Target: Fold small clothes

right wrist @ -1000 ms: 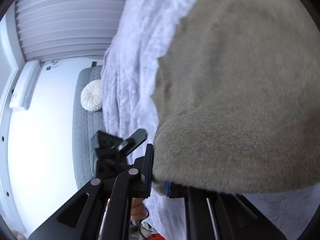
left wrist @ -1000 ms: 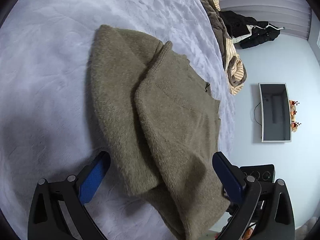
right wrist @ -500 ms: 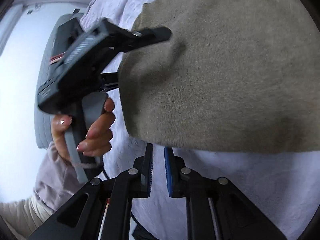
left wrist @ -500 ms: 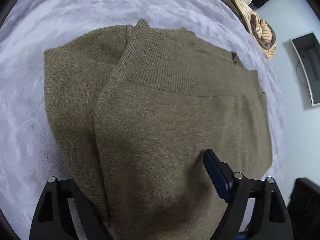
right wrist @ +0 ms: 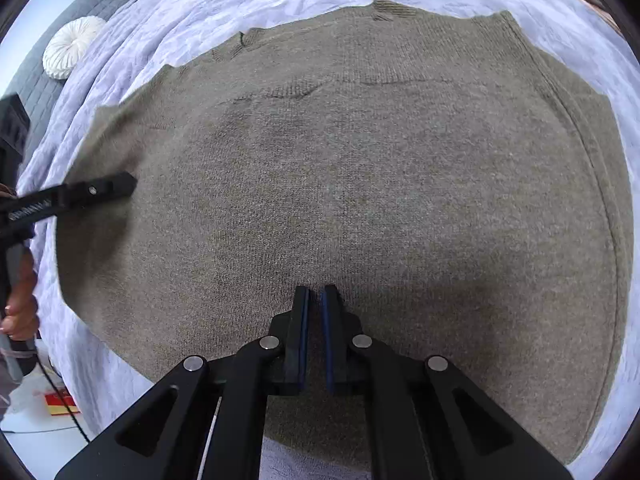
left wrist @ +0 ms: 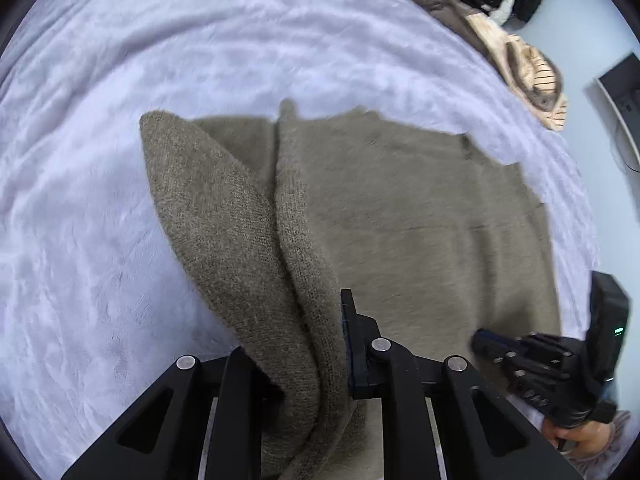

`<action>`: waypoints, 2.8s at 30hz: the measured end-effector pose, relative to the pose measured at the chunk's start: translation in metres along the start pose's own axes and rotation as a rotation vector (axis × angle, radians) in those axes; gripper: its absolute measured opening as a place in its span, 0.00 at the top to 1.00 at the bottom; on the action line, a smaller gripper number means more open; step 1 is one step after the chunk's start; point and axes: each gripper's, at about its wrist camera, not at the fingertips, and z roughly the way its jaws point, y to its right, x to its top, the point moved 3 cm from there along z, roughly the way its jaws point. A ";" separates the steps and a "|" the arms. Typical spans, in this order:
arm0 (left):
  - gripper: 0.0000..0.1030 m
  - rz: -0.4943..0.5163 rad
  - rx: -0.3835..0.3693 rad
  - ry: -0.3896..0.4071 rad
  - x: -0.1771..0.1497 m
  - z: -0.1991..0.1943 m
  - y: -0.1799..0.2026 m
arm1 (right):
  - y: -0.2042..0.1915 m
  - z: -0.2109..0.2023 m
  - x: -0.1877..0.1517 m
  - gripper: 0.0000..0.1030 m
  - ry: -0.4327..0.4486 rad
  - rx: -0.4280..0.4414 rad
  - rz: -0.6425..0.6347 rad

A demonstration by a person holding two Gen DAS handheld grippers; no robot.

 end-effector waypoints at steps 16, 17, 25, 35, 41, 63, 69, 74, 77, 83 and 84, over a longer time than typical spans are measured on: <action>0.83 0.417 -0.139 0.045 0.025 0.019 0.273 | 0.106 -0.053 -0.047 0.94 0.179 0.400 0.438; 0.83 0.424 -0.149 0.012 0.020 0.034 0.286 | 0.119 -0.061 -0.054 0.93 0.213 0.402 0.476; 0.83 0.388 -0.143 -0.077 -0.010 0.066 0.288 | 0.170 -0.062 -0.074 0.92 0.207 0.514 0.594; 0.01 0.218 0.024 0.191 0.019 -0.014 0.200 | 0.220 -0.062 -0.094 0.77 0.293 0.716 0.813; 0.01 0.042 0.100 0.149 0.013 0.000 0.123 | 0.216 -0.064 -0.092 0.51 0.336 0.868 0.906; 0.01 -0.019 0.069 0.047 -0.010 0.036 0.087 | 0.157 -0.056 0.044 0.49 0.121 0.603 0.389; 0.01 0.003 0.090 0.064 -0.006 0.027 0.092 | 0.146 -0.067 0.054 0.86 0.143 0.507 0.324; 0.01 0.070 0.048 0.081 0.004 0.021 0.121 | 0.147 -0.134 0.062 0.87 0.306 0.550 0.221; 0.01 0.134 0.078 0.045 0.007 0.041 0.144 | 0.173 -0.134 0.058 0.87 0.283 0.463 0.222; 0.00 0.147 0.049 -0.026 -0.004 0.078 0.153 | 0.233 -0.081 0.023 0.86 0.178 0.319 0.363; 0.01 0.131 0.040 -0.028 -0.004 0.078 0.151 | 0.239 -0.078 0.019 0.86 0.202 0.345 0.383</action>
